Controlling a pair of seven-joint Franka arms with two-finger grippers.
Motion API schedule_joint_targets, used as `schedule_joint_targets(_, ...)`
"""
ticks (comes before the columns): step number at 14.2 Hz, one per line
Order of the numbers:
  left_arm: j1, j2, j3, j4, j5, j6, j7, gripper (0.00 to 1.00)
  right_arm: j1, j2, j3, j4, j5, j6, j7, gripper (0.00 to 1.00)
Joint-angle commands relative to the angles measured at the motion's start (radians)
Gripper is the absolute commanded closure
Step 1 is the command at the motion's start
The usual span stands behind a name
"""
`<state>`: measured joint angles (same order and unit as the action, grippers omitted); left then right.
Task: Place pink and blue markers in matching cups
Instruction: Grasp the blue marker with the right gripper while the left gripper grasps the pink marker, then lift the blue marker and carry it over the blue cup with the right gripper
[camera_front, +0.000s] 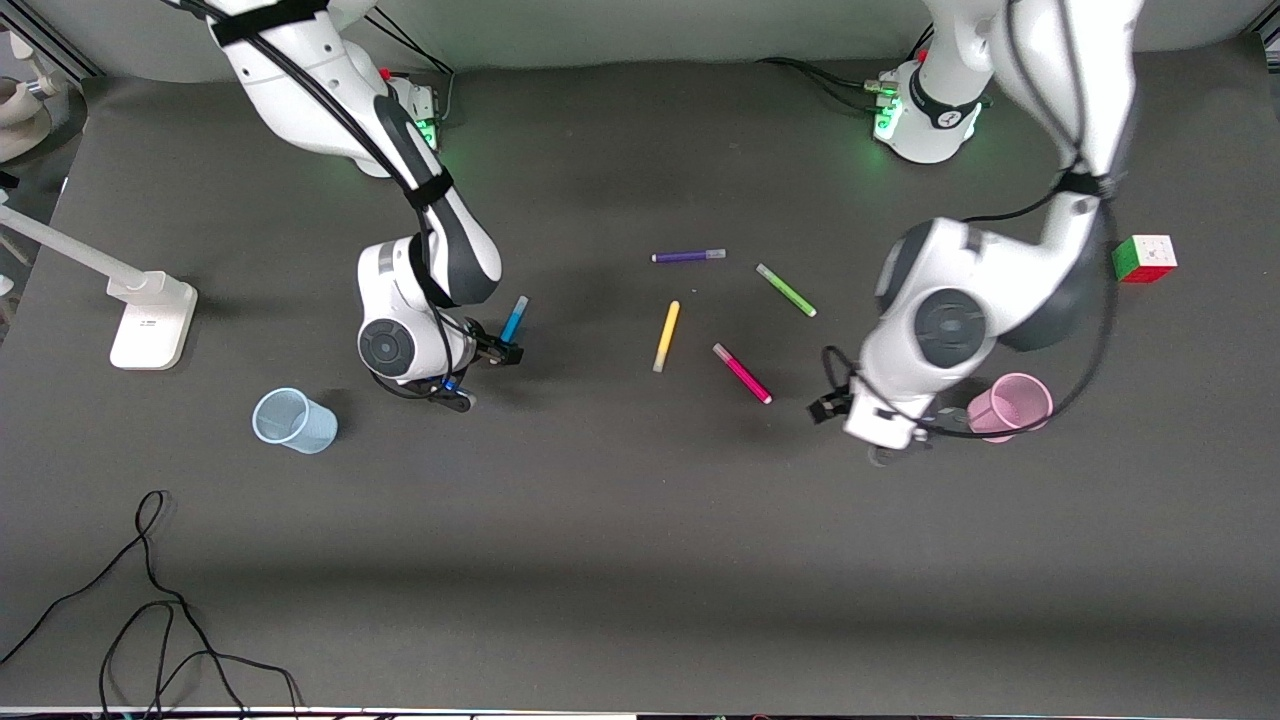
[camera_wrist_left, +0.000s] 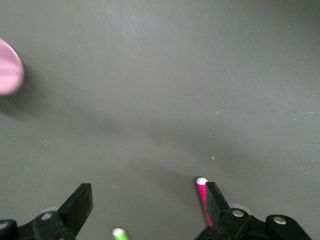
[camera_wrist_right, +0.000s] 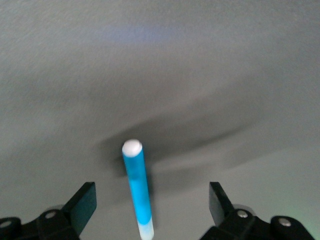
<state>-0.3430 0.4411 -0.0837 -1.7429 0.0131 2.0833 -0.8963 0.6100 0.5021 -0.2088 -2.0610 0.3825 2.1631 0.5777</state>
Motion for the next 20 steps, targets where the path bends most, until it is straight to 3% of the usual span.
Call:
schedule_joint_targets(1,-0.076,0.062,0.013,0.028,-0.011,0.012,-0.159,0.00,0.004,0.013,-0.004,0.009,0.027,0.015,-0.012,0.06)
schedule_joint_targets(3,-0.122,0.108,0.009,0.028,-0.036,0.015,-0.261,0.00,0.005,0.032,-0.003,0.010,0.029,0.043,-0.010,0.16)
schedule_joint_targets(4,-0.137,0.135,0.008,0.028,-0.059,0.032,-0.294,0.00,0.004,0.035,-0.003,0.010,0.032,0.049,-0.010,0.27)
schedule_joint_targets(6,-0.174,0.181,0.004,0.025,-0.149,0.108,-0.375,0.01,-0.001,0.035,-0.003,0.013,0.035,0.044,-0.016,0.57)
schedule_joint_targets(9,-0.223,0.217,0.002,0.010,-0.165,0.147,-0.418,0.03,-0.006,0.036,-0.003,0.015,0.035,0.041,-0.016,0.98)
schedule_joint_targets(11,-0.235,0.215,0.001,-0.006,-0.176,0.166,-0.446,0.11,-0.007,0.036,-0.003,0.015,0.035,0.040,-0.018,1.00)
schedule_joint_targets(15,-0.238,0.206,-0.016,-0.027,-0.177,0.178,-0.448,0.50,-0.007,-0.014,-0.020,0.025,0.033,-0.029,-0.050,1.00)
schedule_joint_targets(18,-0.237,0.206,-0.018,-0.030,-0.179,0.179,-0.448,0.79,-0.009,-0.127,-0.154,0.068,0.003,-0.217,-0.160,1.00)
schedule_joint_targets(20,-0.234,0.206,-0.018,-0.030,-0.179,0.179,-0.448,0.93,-0.003,-0.229,-0.220,0.067,-0.142,-0.233,-0.200,1.00)
